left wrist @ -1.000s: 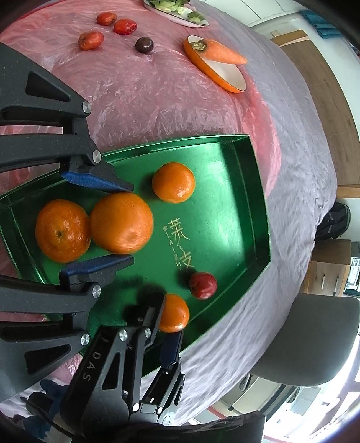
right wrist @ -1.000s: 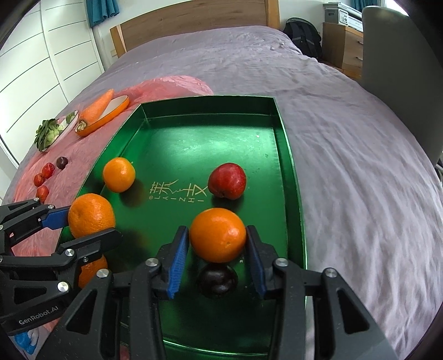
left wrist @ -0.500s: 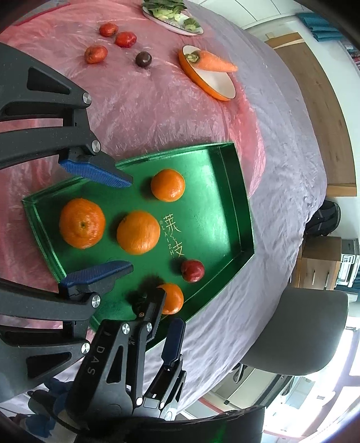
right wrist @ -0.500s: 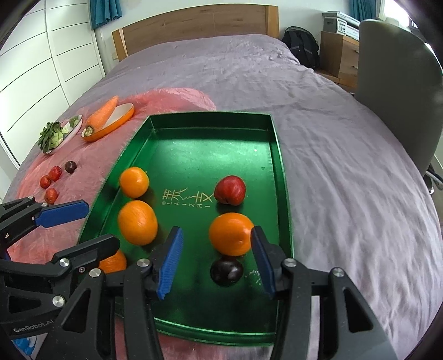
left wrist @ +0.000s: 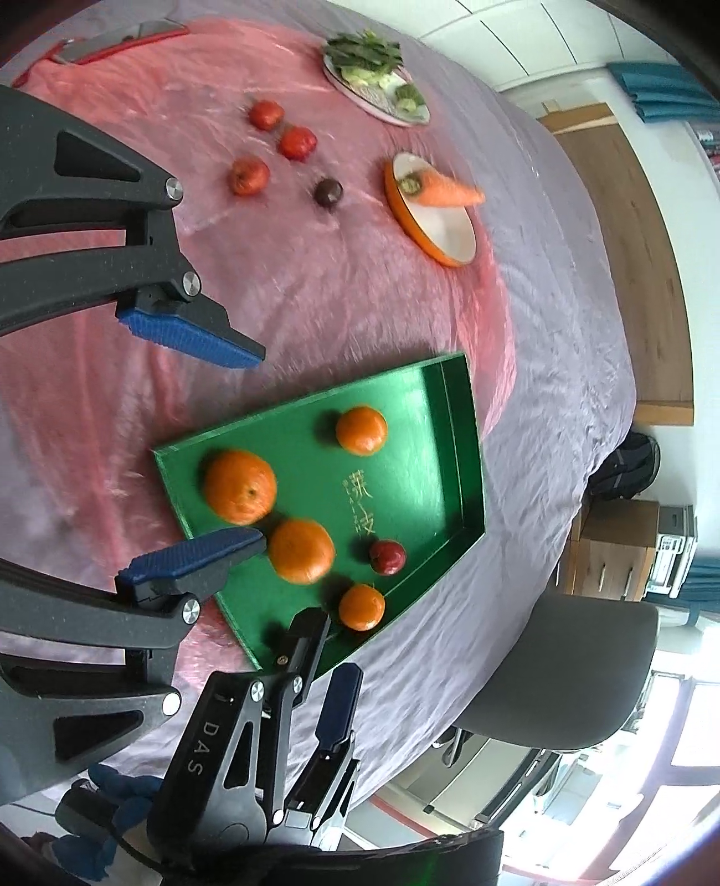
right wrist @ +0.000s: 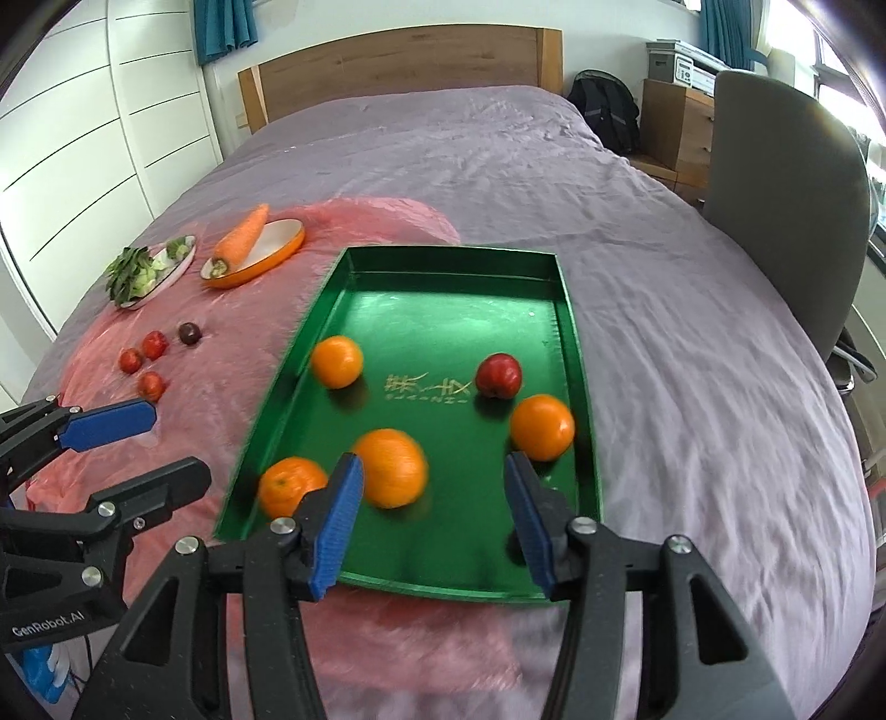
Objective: Organize fruits
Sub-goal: 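Withdraw both grippers from the tray back toward the red tomatoes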
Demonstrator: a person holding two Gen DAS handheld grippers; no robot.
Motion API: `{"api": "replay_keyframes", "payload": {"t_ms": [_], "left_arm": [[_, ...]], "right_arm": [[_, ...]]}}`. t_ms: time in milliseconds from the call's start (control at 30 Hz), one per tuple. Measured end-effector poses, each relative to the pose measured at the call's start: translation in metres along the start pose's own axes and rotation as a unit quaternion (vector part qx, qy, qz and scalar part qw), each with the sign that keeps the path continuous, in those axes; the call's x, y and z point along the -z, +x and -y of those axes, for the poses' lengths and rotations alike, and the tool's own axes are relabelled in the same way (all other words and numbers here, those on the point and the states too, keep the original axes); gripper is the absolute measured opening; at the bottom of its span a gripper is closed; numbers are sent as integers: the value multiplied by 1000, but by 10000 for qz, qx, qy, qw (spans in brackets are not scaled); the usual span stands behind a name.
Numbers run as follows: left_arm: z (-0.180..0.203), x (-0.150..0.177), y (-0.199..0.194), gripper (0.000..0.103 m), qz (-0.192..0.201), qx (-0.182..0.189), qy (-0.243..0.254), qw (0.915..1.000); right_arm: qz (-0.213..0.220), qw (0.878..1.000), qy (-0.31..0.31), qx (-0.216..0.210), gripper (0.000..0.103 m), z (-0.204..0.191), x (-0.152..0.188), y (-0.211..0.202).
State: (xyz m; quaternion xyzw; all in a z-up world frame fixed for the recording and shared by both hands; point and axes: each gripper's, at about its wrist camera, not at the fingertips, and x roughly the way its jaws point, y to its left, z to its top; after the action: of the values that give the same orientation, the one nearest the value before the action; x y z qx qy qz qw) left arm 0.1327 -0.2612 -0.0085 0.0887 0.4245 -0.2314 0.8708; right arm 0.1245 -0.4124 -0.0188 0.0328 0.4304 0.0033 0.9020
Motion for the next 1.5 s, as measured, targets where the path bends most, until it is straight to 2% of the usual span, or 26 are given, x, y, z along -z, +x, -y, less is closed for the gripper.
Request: {"api": "replay_keyframes", "payload": {"t_ms": [267, 500, 633, 667, 700, 767, 800, 867, 900, 1233, 1500], "left_arm": [[-21, 21, -35, 55, 59, -143, -165, 9997], [-32, 38, -62, 63, 167, -251, -221, 9993], [-40, 50, -75, 65, 206, -272, -302, 9990], [-42, 53, -78, 66, 218, -285, -325, 9988], [-44, 56, -82, 76, 229, -296, -350, 9987], [-50, 63, -90, 80, 293, -341, -398, 9982], [-52, 65, -93, 80, 306, -348, -425, 9980], [-56, 70, -99, 80, 330, -379, -475, 9976], [-59, 72, -103, 80, 349, -408, -493, 9973], [-82, 100, -130, 80, 481, -562, -660, 9951], [-111, 117, -135, 80, 531, -770, -789, 9925]], "right_arm": [[81, 9998, -88, -128, 77, -33, 12, -29], [114, 9996, -201, -188, 77, -62, 26, -52], [102, 9994, -235, -214, 77, -76, 36, -61], [102, 9994, -246, -216, 77, -80, 39, -62], [99, 9994, -268, -219, 77, -84, 42, -65], [94, 9992, -310, -221, 77, -91, 46, -68], [95, 9992, -331, -218, 78, -95, 48, -70], [113, 9990, -362, -216, 87, -103, 51, -73], [121, 9990, -377, -216, 88, -106, 53, -75], [146, 9976, -602, -322, 88, -143, 66, -89], [135, 9960, -754, -452, 88, -173, 75, -91]]}}
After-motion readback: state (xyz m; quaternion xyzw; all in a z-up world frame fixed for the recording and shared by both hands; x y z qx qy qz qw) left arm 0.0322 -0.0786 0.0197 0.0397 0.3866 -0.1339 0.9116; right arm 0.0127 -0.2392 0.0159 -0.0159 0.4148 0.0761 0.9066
